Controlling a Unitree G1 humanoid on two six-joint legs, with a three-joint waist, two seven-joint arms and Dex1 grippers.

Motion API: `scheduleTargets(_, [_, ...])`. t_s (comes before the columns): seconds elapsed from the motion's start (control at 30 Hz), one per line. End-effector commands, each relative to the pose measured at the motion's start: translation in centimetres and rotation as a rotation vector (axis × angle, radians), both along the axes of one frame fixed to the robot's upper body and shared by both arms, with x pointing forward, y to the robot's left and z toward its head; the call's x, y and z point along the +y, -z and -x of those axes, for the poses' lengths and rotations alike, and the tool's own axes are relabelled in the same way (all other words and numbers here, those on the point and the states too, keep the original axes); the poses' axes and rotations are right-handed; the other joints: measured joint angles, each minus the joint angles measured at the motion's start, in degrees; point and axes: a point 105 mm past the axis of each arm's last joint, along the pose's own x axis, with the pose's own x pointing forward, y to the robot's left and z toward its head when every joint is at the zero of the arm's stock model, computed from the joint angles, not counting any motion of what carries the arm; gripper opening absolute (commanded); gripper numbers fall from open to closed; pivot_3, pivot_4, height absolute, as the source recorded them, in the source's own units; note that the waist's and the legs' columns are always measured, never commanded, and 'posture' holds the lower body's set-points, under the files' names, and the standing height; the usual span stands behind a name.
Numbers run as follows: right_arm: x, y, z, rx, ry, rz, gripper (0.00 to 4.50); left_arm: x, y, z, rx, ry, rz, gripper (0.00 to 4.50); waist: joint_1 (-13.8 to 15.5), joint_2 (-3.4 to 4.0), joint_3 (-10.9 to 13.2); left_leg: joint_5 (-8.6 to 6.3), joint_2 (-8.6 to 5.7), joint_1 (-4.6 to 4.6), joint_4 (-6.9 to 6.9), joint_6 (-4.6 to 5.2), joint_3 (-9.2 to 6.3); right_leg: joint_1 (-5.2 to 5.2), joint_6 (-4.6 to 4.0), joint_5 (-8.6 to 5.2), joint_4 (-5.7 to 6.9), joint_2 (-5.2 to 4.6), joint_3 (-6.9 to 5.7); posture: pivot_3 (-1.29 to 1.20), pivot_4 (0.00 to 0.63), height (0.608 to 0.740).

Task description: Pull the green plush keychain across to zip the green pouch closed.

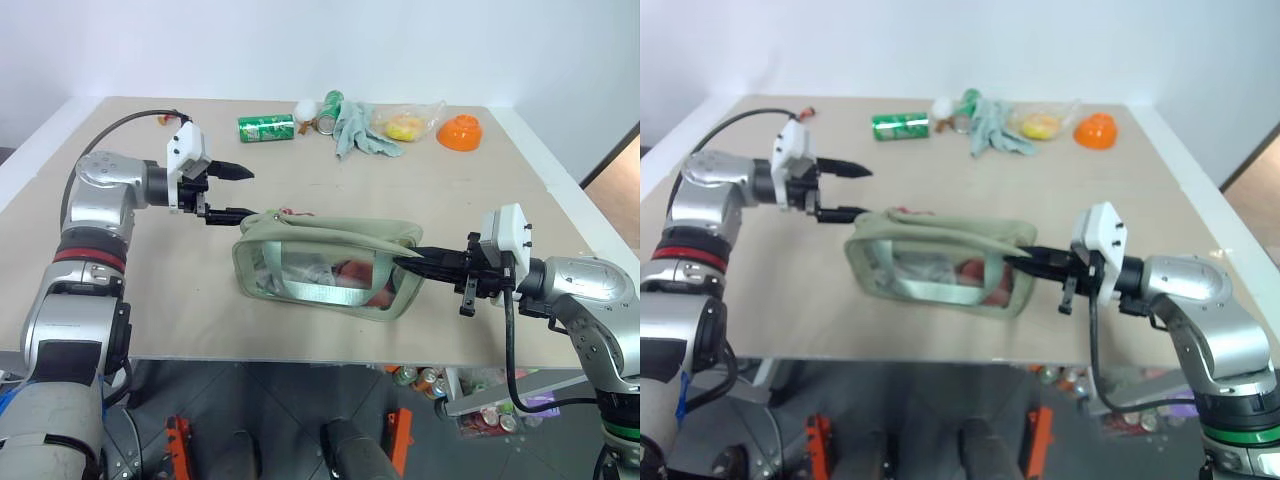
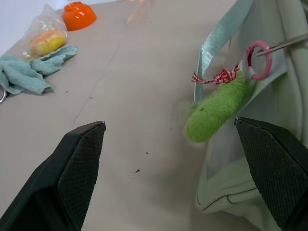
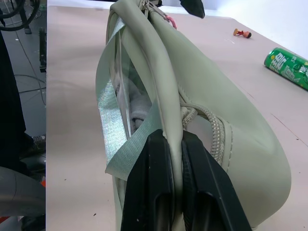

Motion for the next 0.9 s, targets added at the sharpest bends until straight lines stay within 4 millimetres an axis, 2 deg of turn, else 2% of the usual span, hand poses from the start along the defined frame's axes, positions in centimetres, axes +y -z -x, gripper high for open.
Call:
scheduleTargets(0.03, [0.2, -1.0, 0.5, -0.049, -0.016, 0.01, 0.02, -1.2, -0.6, 0.1, -0.032, 0.062, -0.031, 4.5, 0.0, 0.0, 0.0, 0.0, 0.0, 0.0, 0.0, 0.0, 0.0, 0.01, 0.0, 0.0, 0.0, 0.0, 0.01, 0.0, 0.15, 0.74])
scheduleTargets(0.23, [0.3, -1.3, 0.5, -0.056, -0.01, 0.007, 0.02, -2.5, 0.4, 0.8, 0.023, 0.161, -0.07, 4.5, 0.0, 0.0, 0.0, 0.0, 0.0, -0.01, 0.0, 0.0, -0.01, -0.01, 0.0, 0.0, 0.01, 0.01, -0.01, 0.0, 0.15, 0.74])
scheduleTargets(0.6, [0.2, -1.5, 0.4, -0.06, 0.012, 0.006, 0.02, -3.3, 0.8, 0.9, 0.034, 0.197, -0.09, 4.5, 0.0, 0.0, 0.0, 0.0, 0.0, -0.01, 0.0, 0.0, -0.02, -0.01, 0.0, -0.01, 0.02, 0.01, 0.0, 0.0, 0.15, 0.74])
scheduleTargets(0.83, [0.1, -1.5, 0.2, -0.064, 0.021, 0.003, 0.0, -3.6, 1.0, 0.9, 0.034, 0.206, -0.079, 2.43, 0.0, 0.0, 0.0, 0.0, 0.0, -0.01, 0.0, 0.0, -0.03, -0.01, 0.01, -0.01, 0.02, 0.01, 0.0, 0.0, 0.15, 0.74])
scheduleTargets(0.9, [0.1, -1.6, 0.2, -0.064, 0.021, 0.003, 0.0, -3.6, 1.1, 0.9, 0.038, 0.206, -0.078, 1.56, 0.0, 0.0, 0.0, 0.0, 0.0, -0.01, 0.0, 0.0, -0.03, -0.01, 0.0, -0.01, 0.03, 0.02, -0.01, 0.0, 0.15, 0.74])
